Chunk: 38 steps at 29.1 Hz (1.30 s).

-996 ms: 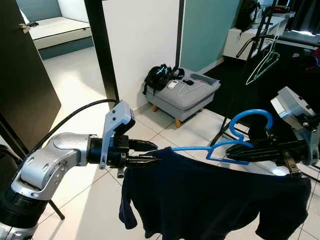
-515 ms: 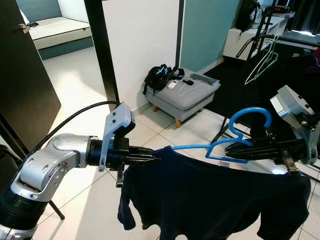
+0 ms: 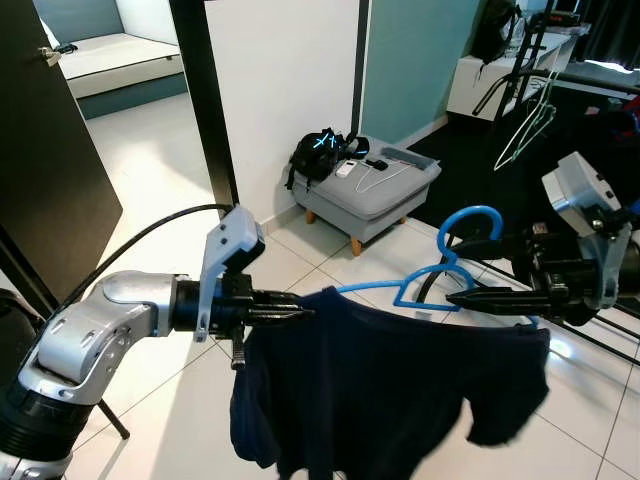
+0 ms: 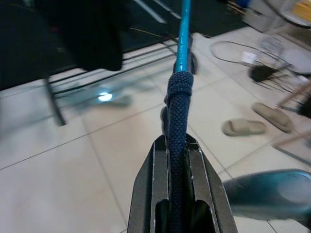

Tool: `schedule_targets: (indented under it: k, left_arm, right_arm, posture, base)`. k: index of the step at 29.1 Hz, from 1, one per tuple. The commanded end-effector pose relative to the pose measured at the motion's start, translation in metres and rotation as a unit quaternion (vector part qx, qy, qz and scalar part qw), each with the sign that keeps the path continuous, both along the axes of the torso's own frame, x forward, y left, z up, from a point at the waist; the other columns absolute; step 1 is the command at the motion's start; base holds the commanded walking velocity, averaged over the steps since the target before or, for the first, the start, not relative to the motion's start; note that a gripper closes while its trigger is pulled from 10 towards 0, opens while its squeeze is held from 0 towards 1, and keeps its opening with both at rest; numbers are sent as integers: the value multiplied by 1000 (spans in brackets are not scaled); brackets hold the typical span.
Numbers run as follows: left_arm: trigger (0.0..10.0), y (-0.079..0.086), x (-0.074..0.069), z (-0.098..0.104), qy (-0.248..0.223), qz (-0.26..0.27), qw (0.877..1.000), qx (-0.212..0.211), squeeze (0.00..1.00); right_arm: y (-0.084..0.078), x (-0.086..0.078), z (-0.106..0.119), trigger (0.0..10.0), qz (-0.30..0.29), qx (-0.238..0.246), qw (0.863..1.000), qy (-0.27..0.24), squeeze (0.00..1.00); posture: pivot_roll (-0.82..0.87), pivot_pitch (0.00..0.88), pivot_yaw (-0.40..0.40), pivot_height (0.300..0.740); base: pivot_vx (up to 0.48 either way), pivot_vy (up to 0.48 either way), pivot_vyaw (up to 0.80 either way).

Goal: Hang hanger

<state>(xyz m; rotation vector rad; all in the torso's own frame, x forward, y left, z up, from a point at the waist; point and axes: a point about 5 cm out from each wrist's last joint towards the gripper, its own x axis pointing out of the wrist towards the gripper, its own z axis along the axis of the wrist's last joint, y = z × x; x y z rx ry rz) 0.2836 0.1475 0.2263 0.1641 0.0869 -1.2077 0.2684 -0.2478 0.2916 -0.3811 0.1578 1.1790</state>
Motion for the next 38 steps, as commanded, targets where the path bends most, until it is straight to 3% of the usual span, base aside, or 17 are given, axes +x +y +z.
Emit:
schedule_targets:
  k: [1, 5, 10, 11, 13, 14, 15, 16, 17, 18, 19, 20, 21, 22, 23, 26, 38]
  left_arm:
    - [0, 24, 9, -1, -8, 83, 996, -17, 0]
    - [0, 40, 10, -6, -8, 140, 990, -30, 0]
    - [0, 57, 7, -7, -20, 195, 979, -62, 0]
    - [0, 62, 7, -2, -40, 218, 971, -92, 0]
    - [0, 62, 7, -2, -40, 218, 971, -92, 0]
    - [0, 64, 7, 2, -59, 233, 963, -122, 0]
    - [0, 64, 6, 8, -76, 245, 953, -163, 0]
    - [0, 60, 4, 13, -93, 244, 944, -200, 0]
    - [0, 60, 4, 13, -93, 244, 944, -200, 0]
    - [0, 54, 2, 16, -104, 237, 939, -225, 0]
    - [0, 54, 2, 16, -104, 237, 939, -225, 0]
    - [118, 44, -2, 19, -119, 215, 937, -247, 0]
    - [2588, 34, -7, 21, -140, 194, 936, -260, 0]
    - [2588, 34, -7, 21, -140, 194, 936, -260, 0]
    - [10000, 26, -11, 21, -159, 179, 934, -267, 0]
    - [10000, 16, -16, 20, -180, 164, 930, -274, 0]
    - [10000, 4, -20, 17, -200, 169, 920, -292, 0]
  right_arm:
    - [-17, 2, 3, 10000, -60, 14, 998, -29, 1000]
    - [-32, 4, 2, 10000, -121, 28, 991, -51, 1000]
    - [-52, 13, -5, 10000, -236, 76, 964, -92, 1000]
    - [-61, 20, -8, 10000, -300, 130, 939, -105, 1000]
    - [-61, 20, -8, 10000, -300, 130, 939, -105, 1000]
    - [-67, 26, -13, 10000, -349, 183, 913, -107, 882]
    - [-71, 33, -20, 10000, -398, 258, 875, -92, 0]
    - [-69, 41, -31, 10000, -431, 343, 833, -62, 0]
    - [-69, 41, -31, 10000, -431, 343, 833, -62, 0]
    - [-60, 46, -39, 10000, -437, 394, 808, -32, 0]
    - [-60, 46, -39, 10000, -437, 394, 808, -32, 0]
    - [-43, 51, -51, 10000, -424, 442, 790, 6, 0]
    - [-25, 56, -57, 10000, -402, 486, 775, 34, 0]
    - [-25, 56, -57, 10000, -402, 486, 775, 34, 0]
    - [-11, 59, -59, 10000, -381, 520, 763, 52, 0]
    - [3, 65, -56, 10000, -357, 569, 738, 69, 0]
    - [27, 70, -34, 10000, -330, 628, 699, 92, 0]
  posture:
    - [-47, 0, 19, 735]
    - [-46, 0, 21, 735]
    - [-47, 0, 24, 735]
    - [-49, 0, 25, 735]
    - [-49, 0, 25, 735]
    - [-50, 0, 24, 735]
    - [-49, 0, 26, 735]
    - [-49, 0, 26, 735]
    - [-49, 0, 26, 735]
    - [-51, 0, 29, 735]
    - [-51, 0, 29, 735]
    - [-48, 0, 27, 735]
    - [-46, 0, 24, 735]
    - [-46, 0, 24, 735]
    - [-46, 0, 22, 735]
    - [-46, 0, 22, 735]
    - [-53, 0, 27, 735]
  base:
    - [0, 0, 0]
    - [0, 0, 0]
    - [0, 0, 0]
    - [0, 0, 0]
    - [0, 0, 0]
    - [0, 0, 0]
    - [0, 0, 0]
    - [0, 0, 0]
    - [0, 0, 0]
    - [0, 0, 0]
    - [0, 0, 0]
    - [0, 0, 0]
    - [0, 0, 0]
    - [0, 0, 0]
    - [0, 0, 0]
    - [0, 0, 0]
    - [0, 0, 0]
